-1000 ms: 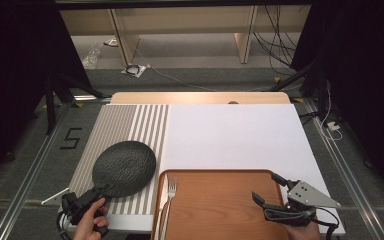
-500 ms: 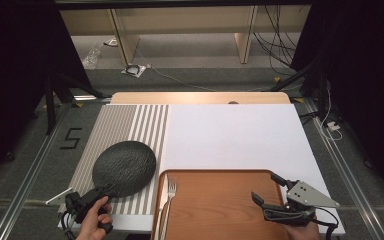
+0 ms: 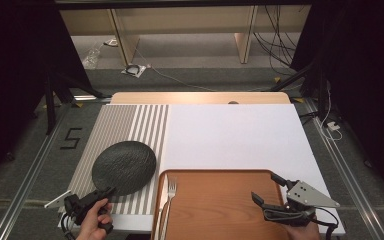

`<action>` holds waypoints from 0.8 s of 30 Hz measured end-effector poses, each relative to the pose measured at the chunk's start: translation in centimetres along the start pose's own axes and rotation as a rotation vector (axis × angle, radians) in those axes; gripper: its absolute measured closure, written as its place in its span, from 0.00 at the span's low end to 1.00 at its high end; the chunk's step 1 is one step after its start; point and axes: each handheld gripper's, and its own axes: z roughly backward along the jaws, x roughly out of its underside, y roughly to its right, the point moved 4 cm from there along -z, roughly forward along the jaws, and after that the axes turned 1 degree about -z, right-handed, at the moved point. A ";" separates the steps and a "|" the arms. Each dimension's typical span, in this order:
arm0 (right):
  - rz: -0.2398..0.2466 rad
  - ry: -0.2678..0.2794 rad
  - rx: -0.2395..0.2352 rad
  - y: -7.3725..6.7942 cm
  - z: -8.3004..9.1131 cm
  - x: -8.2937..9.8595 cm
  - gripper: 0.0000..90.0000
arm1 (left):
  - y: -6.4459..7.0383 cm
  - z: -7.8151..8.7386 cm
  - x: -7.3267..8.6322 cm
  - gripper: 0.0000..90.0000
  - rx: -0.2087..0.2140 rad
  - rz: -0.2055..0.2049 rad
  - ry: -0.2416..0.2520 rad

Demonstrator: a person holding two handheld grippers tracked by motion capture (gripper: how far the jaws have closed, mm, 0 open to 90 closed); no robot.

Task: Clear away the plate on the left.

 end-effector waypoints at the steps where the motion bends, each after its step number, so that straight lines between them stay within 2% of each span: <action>1: 0.000 -0.001 0.000 0.0 0.0 0.0 0.19 | -0.1 0.0 0.0 0.92 0.003 0.002 -0.002; 4: -0.002 0.003 -0.001 0.0 0.0 0.0 0.19 | -0.1 0.1 -0.1 0.94 0.027 0.023 0.005; 14: 0.002 0.004 0.000 0.1 0.0 0.0 0.19 | 0.2 0.2 -0.1 0.95 0.036 0.014 0.017; 18: 0.000 0.002 0.002 0.1 0.0 0.0 0.19 | 0.0 0.1 0.1 0.95 0.050 0.043 0.011; 24: 0.001 0.003 0.001 0.1 0.1 0.0 0.19 | 0.4 0.1 0.3 0.95 0.065 0.024 -0.002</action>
